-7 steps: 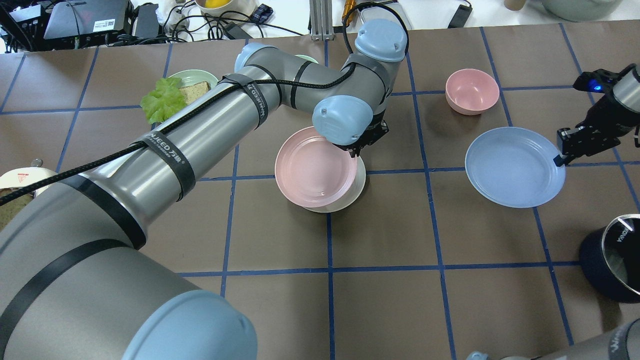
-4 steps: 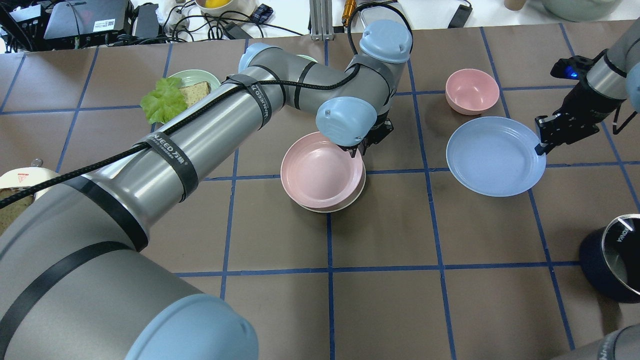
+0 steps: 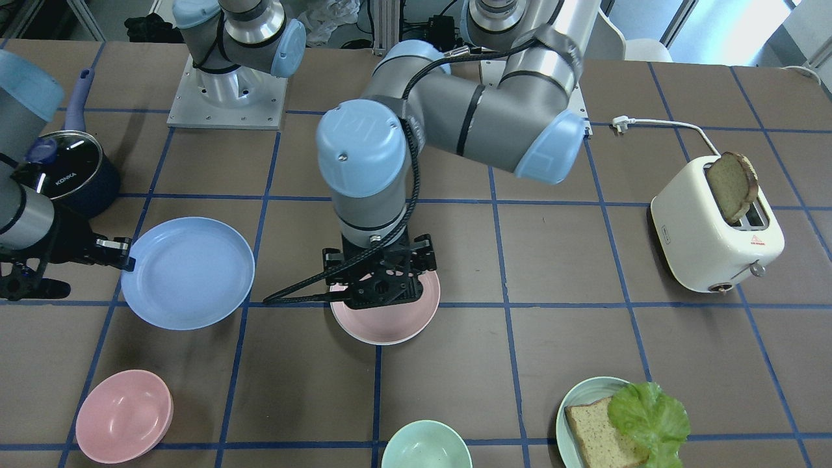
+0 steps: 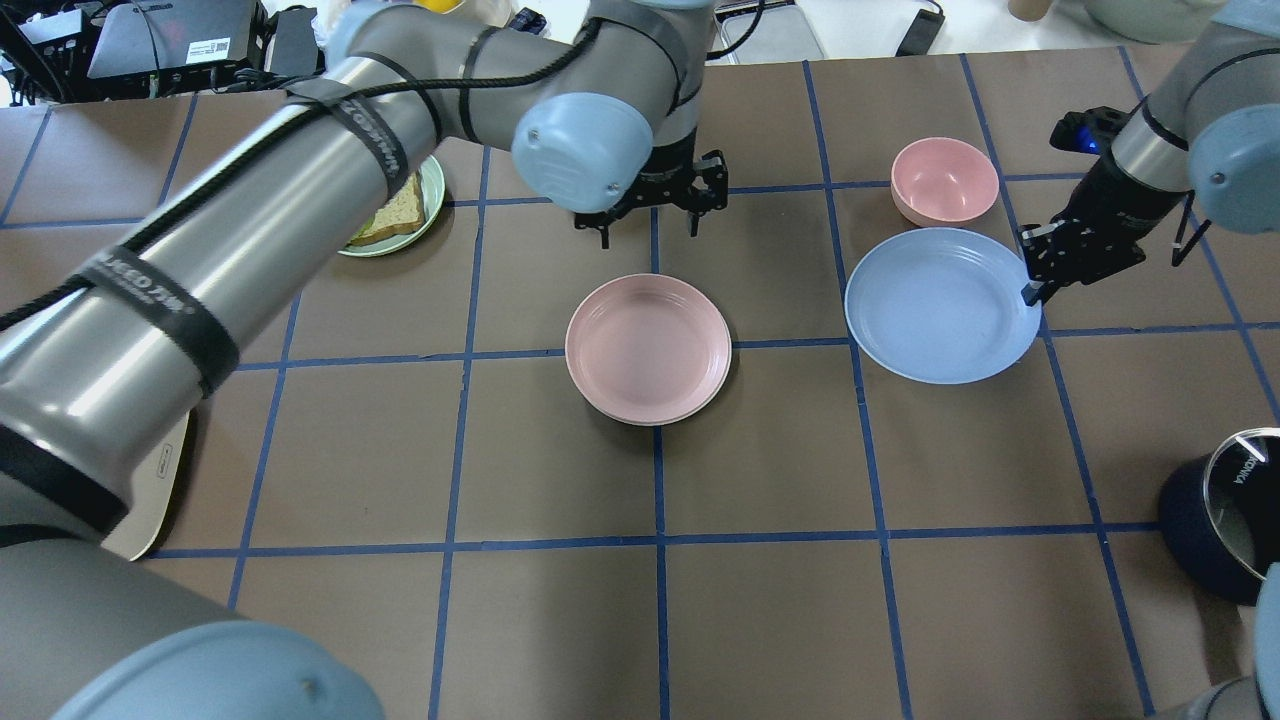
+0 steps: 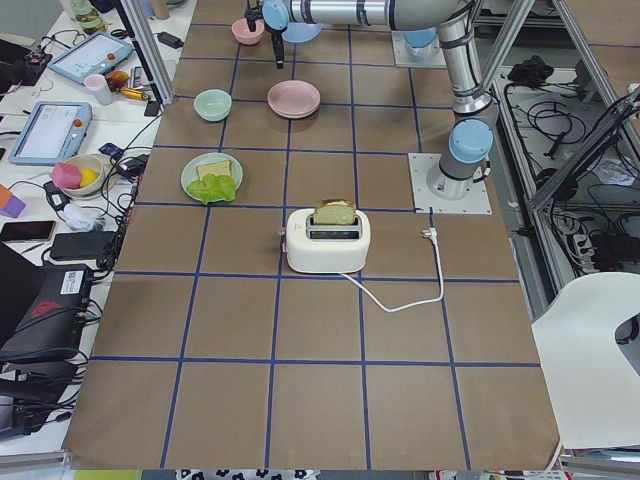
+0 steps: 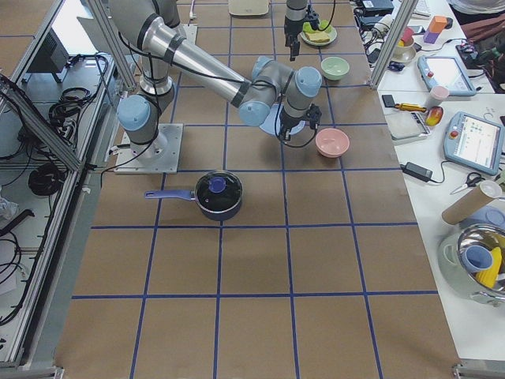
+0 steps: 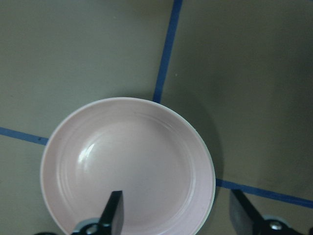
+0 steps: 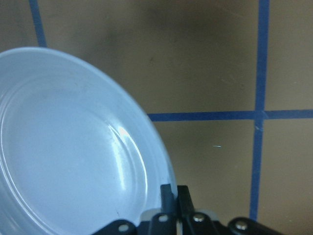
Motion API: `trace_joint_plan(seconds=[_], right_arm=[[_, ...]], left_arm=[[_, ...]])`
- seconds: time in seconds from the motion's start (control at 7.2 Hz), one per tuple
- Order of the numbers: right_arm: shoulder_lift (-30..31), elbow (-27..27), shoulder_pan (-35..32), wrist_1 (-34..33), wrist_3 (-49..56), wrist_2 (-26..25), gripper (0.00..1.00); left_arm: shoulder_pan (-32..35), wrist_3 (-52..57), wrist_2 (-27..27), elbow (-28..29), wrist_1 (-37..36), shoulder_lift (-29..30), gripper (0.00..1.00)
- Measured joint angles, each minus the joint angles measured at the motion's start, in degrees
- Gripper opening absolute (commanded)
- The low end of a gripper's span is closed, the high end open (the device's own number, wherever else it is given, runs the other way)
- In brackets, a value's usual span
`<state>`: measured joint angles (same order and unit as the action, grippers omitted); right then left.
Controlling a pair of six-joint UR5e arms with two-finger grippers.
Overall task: Stack three plates with pink and blue
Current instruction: 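Release the pink plate with the left gripper while the right lifts the blue plate, then lower the light blue plate onto the pink plate with the right gripper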
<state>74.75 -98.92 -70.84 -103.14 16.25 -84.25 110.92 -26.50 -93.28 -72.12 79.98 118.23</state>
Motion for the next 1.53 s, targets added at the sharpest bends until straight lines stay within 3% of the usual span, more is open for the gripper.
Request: trace_joint_plan(seconds=[0.28, 0.56, 0.83, 1.11, 1.53], right_arm=[[0.1, -0.1, -7.2, -0.4, -10.0, 1.9, 0.0], [-0.2, -0.1, -15.8, -1.7, -21.4, 3.1, 0.0], [-1.3, -0.2, -22.6, -6.0, -30.4, 3.6, 0.0], [-2.8, -2.0, -26.2, -11.4, -35.2, 3.8, 0.0], [-3.0, -4.5, -26.9, -14.7, -38.0, 5.6, 0.13]], left_arm=[[-5.0, 13.2, 0.1, -0.2, 3.9, -6.9, 1.0], [-8.0, 16.3, 0.0, -2.7, 8.1, -13.8, 1.0], [-12.2, 17.5, 0.1, -9.0, 7.3, -18.7, 1.0], [-14.1, 18.2, 0.3, -13.7, 6.1, -22.1, 1.0], [-15.2, 18.5, 0.2, -16.0, 5.3, -24.1, 1.0]])
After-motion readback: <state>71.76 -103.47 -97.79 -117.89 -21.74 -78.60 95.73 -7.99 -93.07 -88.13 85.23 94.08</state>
